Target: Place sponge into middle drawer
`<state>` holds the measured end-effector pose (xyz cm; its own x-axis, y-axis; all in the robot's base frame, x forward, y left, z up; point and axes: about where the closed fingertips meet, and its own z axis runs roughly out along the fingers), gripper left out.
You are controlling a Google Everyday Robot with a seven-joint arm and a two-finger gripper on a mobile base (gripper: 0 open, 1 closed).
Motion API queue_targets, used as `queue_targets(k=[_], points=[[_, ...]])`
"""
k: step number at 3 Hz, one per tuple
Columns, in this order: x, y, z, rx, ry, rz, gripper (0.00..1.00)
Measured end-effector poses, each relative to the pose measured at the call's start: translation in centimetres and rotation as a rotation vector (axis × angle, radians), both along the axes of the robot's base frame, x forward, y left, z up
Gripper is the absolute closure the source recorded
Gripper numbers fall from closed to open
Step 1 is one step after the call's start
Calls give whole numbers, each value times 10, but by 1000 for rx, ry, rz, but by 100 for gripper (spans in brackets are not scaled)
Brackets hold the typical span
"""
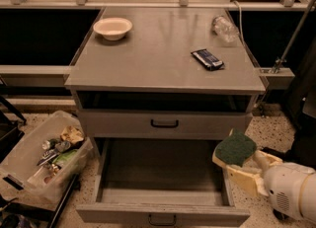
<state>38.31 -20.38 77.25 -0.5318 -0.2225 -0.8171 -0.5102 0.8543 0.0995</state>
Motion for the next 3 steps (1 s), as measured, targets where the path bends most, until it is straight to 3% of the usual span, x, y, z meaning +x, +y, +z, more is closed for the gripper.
queue_targets(k=[1,2,3], points=[[25,-19,-98,69,130,-72,100],[57,-12,-192,118,223,-102,100],[66,13,-209,132,250,-54,100]])
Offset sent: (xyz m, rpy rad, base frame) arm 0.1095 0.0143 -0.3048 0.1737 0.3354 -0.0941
